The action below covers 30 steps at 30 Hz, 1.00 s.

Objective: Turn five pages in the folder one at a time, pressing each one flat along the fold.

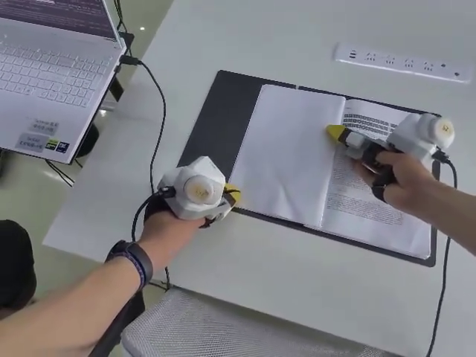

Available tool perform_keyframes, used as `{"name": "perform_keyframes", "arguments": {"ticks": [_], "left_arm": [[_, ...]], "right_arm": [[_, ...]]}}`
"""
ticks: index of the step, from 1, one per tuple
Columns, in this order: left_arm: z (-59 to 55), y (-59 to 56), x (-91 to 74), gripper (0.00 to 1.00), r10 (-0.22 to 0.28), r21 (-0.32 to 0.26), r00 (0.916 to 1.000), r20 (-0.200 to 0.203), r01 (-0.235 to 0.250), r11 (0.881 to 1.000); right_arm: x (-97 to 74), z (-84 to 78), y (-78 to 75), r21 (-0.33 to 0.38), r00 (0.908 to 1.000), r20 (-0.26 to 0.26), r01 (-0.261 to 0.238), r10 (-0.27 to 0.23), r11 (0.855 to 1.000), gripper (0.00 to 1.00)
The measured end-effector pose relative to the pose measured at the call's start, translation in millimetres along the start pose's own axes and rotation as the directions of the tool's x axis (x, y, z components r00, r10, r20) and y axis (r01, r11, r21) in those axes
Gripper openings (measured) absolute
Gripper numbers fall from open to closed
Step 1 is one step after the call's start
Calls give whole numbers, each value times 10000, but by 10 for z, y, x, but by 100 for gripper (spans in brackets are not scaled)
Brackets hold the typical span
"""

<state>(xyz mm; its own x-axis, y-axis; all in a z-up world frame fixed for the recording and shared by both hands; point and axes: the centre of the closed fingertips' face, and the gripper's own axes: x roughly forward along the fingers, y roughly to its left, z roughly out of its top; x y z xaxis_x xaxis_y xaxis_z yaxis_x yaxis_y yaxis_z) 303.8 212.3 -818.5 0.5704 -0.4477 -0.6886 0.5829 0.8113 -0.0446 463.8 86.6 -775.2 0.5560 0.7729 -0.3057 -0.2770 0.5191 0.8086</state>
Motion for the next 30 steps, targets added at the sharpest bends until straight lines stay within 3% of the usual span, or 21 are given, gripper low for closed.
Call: {"name": "perform_keyframes", "arguments": {"ticks": [8, 16, 30], "left_arm": [[-13, 8, 21, 0, 225, 282, 9997, 9, -225, 9993], [-2, 3, -2, 0, 179, 154, 9998, 62, -180, 9997], [0, 12, -6, 0, 208, -38, 9997, 123, -207, 9998]], "right_arm": [[165, 253, -266, 550, 9967, 782, 158, -201, 9984, 0], [321, 498, -526, 1321, 9863, 1581, 256, -465, 9909, 0], [466, 687, -667, 1964, 9719, 2240, 275, -721, 9801, 0]]}}
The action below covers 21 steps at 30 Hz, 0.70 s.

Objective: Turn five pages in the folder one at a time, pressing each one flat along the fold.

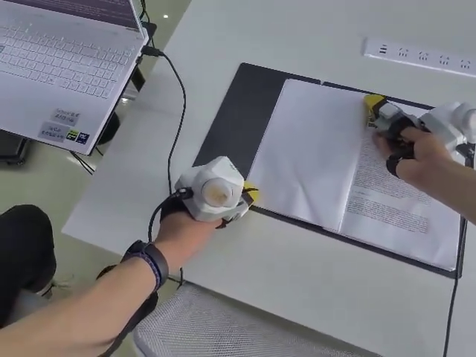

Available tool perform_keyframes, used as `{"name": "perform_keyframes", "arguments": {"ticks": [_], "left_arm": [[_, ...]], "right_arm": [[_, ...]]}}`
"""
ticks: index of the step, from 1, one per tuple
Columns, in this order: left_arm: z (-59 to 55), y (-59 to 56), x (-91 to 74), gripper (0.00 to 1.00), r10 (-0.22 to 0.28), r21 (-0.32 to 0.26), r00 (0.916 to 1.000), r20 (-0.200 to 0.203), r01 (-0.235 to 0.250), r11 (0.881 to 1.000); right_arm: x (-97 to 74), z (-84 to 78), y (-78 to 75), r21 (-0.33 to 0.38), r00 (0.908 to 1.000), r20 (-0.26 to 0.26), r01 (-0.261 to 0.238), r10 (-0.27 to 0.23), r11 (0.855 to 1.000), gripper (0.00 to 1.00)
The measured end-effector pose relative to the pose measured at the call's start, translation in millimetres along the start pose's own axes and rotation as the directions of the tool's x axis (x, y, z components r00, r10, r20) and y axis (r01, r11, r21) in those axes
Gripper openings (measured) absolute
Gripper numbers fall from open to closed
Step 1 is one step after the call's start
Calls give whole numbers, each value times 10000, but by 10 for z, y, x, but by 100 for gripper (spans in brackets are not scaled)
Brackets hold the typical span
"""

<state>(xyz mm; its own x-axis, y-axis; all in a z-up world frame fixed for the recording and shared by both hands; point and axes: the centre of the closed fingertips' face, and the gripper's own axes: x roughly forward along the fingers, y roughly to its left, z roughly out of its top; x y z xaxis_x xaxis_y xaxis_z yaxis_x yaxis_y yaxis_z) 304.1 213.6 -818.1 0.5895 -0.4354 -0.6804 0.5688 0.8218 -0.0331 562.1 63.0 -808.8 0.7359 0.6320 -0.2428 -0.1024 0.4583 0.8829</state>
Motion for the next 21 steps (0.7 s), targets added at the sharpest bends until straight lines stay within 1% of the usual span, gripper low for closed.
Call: {"name": "perform_keyframes", "arguments": {"ticks": [4, 10, 17, 21], "left_arm": [[-2, 8, 5, 0, 64, -90, 10000, 40, -63, 9999], [-3, 14, 6, 0, 22, -98, 10000, 28, -21, 9999], [-5, 16, 11, 0, 54, -131, 10000, 54, -53, 9999], [-9, 19, 20, 0, 61, -160, 10000, 58, -60, 9999]], "right_arm": [[4, -15, 21, -185, 10000, -52, 48, -49, 9998, 0], [-8, -32, 23, -321, 9999, -118, 3, -6, 9995, 0], [-115, -177, 84, -899, 9971, -739, -239, 172, 9957, 0], [-184, -256, 106, -970, 9947, -984, -377, 281, 9946, 0]]}}
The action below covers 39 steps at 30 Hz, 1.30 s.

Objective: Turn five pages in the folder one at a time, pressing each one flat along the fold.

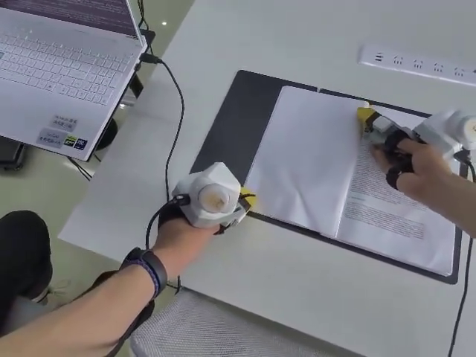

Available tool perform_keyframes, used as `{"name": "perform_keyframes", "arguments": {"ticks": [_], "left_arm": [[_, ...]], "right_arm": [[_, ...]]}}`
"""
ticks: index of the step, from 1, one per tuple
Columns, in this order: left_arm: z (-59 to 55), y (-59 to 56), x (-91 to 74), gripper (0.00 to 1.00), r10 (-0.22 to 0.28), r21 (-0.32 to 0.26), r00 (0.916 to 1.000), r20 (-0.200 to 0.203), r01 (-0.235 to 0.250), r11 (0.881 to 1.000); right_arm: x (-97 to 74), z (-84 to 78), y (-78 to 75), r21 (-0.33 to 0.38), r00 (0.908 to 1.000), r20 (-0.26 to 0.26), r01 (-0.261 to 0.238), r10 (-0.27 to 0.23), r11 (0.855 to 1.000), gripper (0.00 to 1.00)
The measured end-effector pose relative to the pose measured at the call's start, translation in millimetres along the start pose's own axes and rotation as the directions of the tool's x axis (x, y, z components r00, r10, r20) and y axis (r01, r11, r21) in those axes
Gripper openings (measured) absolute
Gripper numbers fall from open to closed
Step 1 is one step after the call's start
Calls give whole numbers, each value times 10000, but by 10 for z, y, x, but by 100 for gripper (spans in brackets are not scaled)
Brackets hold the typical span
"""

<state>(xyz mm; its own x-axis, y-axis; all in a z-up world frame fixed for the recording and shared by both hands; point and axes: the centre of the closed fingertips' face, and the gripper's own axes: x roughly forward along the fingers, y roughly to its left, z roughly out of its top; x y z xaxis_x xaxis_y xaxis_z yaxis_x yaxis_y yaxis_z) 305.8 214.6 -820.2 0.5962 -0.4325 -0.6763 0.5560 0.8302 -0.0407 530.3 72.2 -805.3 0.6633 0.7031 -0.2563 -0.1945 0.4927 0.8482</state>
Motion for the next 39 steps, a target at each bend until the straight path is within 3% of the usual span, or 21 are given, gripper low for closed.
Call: {"name": "perform_keyframes", "arguments": {"ticks": [20, 24, 26, 29, 34, 39], "left_arm": [[10, -10, -10, 0, 11, -419, 10000, 24, -10, 9991], [6, -9, -5, 0, -1, -433, 10000, 47, 3, 9991], [4, -10, -4, 0, -19, -428, 10000, 45, 21, 9991], [5, -14, -7, 0, -29, -460, 10000, 24, 30, 9989], [5, -18, -12, 0, -14, -515, 10000, 43, 16, 9987], [5, -17, -11, 0, -25, -555, 10000, 54, 28, 9985]], "right_arm": [[-474, -574, 229, -653, 9900, -1251, -740, 654, 9951, 0], [-644, -764, 357, -699, 9876, -1407, -804, 700, 9943, 0], [-705, -860, 384, -863, 9820, -1731, -911, 752, 9921, 0], [-863, -1066, 556, -1113, 9715, -2198, -1154, 888, 9871, 0], [-1103, -1362, 755, -941, 9563, -2651, -1528, 1232, 9838, 0], [-1252, -1500, 779, -853, 9491, -2852, -1641, 1338, 9827, 0]]}}
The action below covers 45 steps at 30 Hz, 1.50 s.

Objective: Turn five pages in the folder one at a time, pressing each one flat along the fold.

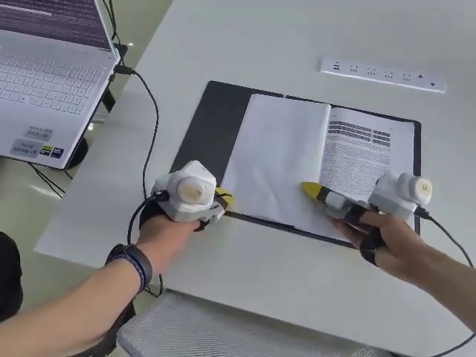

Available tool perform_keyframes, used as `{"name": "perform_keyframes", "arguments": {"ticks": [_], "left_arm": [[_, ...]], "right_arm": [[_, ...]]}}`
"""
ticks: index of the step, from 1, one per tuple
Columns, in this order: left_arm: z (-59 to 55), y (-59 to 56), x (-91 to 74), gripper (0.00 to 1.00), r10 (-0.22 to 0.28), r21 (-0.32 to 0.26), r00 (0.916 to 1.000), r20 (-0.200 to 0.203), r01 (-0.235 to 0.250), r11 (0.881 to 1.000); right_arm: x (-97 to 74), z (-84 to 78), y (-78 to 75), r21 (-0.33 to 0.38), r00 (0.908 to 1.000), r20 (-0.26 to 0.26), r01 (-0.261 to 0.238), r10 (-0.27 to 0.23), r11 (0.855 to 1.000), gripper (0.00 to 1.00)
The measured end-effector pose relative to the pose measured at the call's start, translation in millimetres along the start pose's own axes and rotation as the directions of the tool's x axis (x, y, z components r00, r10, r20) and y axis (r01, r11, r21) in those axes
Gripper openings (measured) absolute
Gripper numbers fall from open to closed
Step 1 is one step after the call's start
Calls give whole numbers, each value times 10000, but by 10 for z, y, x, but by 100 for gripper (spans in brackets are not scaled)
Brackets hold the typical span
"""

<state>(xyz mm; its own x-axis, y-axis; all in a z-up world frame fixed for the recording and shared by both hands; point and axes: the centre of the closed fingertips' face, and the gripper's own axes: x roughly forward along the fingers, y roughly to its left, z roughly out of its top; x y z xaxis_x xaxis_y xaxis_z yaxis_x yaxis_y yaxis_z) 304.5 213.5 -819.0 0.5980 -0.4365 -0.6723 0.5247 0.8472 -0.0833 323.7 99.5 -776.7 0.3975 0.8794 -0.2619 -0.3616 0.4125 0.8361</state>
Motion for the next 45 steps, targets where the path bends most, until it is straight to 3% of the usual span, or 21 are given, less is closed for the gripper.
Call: {"name": "perform_keyframes", "arguments": {"ticks": [4, 12, 18, 24, 26, 29, 34, 37, 40, 41, 43, 45], "left_arm": [[-3, 6, 3, 0, -19, -15, 10000, 19, 19, 10000], [-11, 16, 6, 0, -12, -41, 10000, 49, 12, 10000], [-11, 9, 3, 0, -3, 22, 10000, 40, 3, 10000], [-12, 7, -8, 0, -16, 71, 10000, -5, 16, 10000], [-11, 8, -10, 0, -53, 32, 10000, -38, 53, 10000], [-4, 13, -12, 0, -156, -40, 9998, -133, 155, 9999], [1, 2, -10, 0, -225, -9, 9988, -434, 225, 9997], [-2, -11, -11, 0, -306, 45, 9970, -708, 310, 9995], [11, -46, -45, 7, -315, 108, 9960, -833, 325, 9994], [18, -47, -66, 8, -299, 77, 9960, -837, 306, 9995], [80, -66, -141, 11, -304, 52, 9980, -550, 308, 9995], [112, -88, -211, 15, -381, 32, 9985, -402, 382, 9993]], "right_arm": [[-52, -138, 35, -81, 9993, -339, -135, 132, 9999, 0], [-135, -315, 53, 109, 9986, -461, -255, 260, 9996, 0], [-173, -371, -54, 67, 9955, -868, -370, 375, 9993, 0], [-186, -395, -103, 110, 9934, -1123, -224, 235, 9997, 0], [-186, -386, -120, 535, 9945, -1035, -100, 155, 9985, 0], [-184, -398, -140, 425, 9949, -1009, -23, 66, 9991, 0], [-198, -391, -149, 186, 9942, -1059, 194, -173, 9996, 0], [-243, -303, -86, 133, 9970, -767, 109, -99, 9999, 0], [-287, -255, -46, -426, 9972, -721, 177, -207, 9989, 0], [-321, -263, -63, -1203, 9944, -962, 309, -426, 9923, 0], [-377, -283, -79, -1978, 9887, -1289, 502, -767, 9789, 5], [-443, -263, -25, -2064, 9906, -1227, 347, -611, 9778, 9]]}}
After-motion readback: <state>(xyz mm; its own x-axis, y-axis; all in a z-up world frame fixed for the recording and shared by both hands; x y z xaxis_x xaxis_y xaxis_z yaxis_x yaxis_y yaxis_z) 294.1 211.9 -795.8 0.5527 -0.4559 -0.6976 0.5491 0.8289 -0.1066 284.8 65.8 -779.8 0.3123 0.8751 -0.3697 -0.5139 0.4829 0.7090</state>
